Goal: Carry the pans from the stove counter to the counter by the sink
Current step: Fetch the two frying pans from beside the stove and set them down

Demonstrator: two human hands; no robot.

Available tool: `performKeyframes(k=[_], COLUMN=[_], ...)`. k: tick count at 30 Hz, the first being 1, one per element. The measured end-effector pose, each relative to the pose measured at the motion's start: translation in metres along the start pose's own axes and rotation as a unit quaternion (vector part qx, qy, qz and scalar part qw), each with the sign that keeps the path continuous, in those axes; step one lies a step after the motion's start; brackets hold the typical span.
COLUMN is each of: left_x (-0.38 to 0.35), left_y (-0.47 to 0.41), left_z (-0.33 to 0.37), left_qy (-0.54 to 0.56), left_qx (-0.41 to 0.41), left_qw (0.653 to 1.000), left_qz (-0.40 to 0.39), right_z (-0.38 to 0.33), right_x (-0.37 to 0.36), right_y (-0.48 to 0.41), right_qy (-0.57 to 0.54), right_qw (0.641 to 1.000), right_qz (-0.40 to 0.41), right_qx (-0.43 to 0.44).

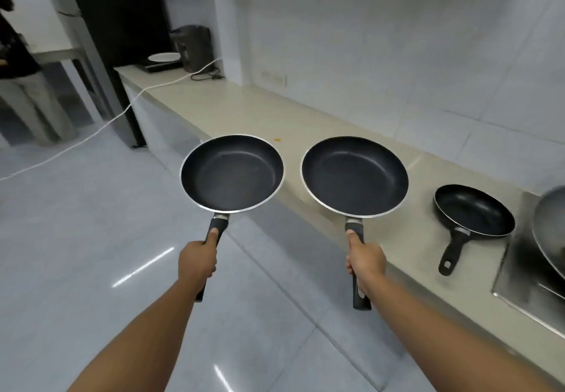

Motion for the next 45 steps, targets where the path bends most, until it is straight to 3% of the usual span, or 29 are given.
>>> performKeyframes(k=[10,17,26,35,45], left_x=[-0.120,-0.192,-0.267,-0.299,-0.316], left_y=[-0.103,-0.175,-0.210,-0.220,-0.214], left_z=[0.134,0.213,0.253,0.276,0.281], left_qy=[-0.062,-0.169,-0.217,-0.248,-0.264], left_qx=[-0.060,-0.134,-0.137,-0.152,-0.158], left_qw=[0.991,0.963,0.933,0.918,0.905], left_qz=[-0.106,-0.161,-0.252,-0.271,-0.293], right_z=[0.002,0.003,0.000,0.004,-0.001], right_x=[-0.016,-0.044,-0.077,-0.083,-0.074], right_y=[-0.083,-0.121,-0.152,-0.167,-0.198], right_qy=[0.029,0.021,-0.021,0.003,0.042], right_qw=[0.993,0.977,0.948,0.938,0.960], right_qz=[0.097,0.173,0.256,0.277,0.207], right_qx=[-0.066,-0.125,-0.189,-0.211,-0.185])
Point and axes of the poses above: each hand's wrist, its own y-axis away from the middle knuckle, its own x-axis out of the back of the hand, z = x × y, the point moved 7 cm from there along -y, towards the middle knuckle, and after that the axes turned 15 degrees about x, right-handed, at the moved point
